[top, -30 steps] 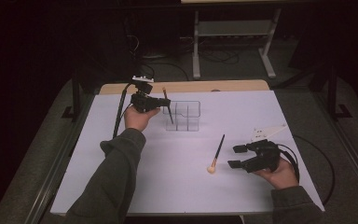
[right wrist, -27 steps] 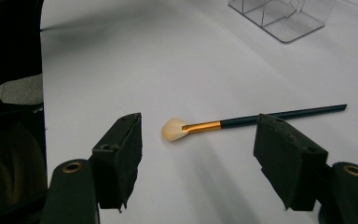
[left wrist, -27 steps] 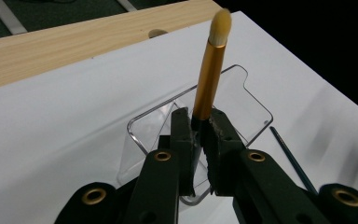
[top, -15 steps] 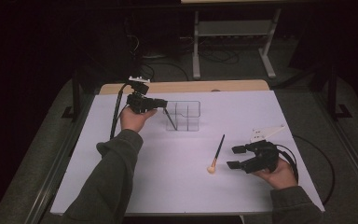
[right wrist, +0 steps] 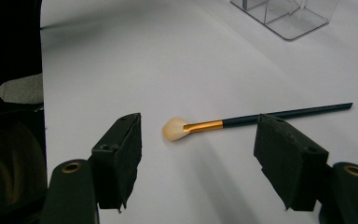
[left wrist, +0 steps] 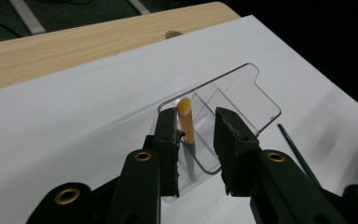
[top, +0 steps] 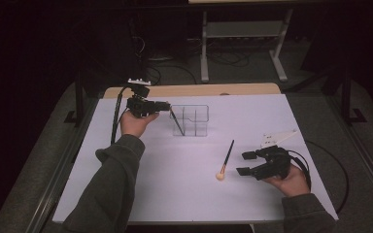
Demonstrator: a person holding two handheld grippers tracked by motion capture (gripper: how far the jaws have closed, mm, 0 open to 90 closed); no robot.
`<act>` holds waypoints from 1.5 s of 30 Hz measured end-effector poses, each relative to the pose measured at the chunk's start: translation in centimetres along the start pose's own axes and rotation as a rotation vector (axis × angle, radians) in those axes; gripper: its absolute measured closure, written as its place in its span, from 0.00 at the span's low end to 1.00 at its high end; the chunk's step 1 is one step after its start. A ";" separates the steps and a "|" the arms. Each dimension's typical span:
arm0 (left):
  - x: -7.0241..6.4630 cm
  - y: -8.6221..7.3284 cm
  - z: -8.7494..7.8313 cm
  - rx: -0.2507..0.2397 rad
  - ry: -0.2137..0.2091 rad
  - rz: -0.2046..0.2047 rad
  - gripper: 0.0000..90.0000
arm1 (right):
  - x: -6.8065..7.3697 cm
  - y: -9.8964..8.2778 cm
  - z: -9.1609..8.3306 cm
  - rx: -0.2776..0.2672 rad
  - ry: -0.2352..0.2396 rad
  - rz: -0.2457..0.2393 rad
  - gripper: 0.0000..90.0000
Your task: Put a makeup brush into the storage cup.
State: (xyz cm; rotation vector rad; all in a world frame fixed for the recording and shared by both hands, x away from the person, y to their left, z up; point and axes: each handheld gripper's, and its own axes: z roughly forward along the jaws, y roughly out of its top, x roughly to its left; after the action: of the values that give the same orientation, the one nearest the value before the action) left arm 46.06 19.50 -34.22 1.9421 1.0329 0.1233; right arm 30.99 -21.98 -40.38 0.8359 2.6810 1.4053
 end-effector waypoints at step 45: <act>-1.0 -2.9 -5.3 -0.049 -0.024 0.021 0.67 | -0.3 -0.3 -0.8 -0.028 -0.037 0.015 0.32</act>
State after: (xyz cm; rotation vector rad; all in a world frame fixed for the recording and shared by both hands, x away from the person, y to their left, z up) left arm 41.21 23.03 -33.05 1.9059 0.9851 0.1355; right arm 30.89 -22.89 -40.19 0.8721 2.6279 1.4120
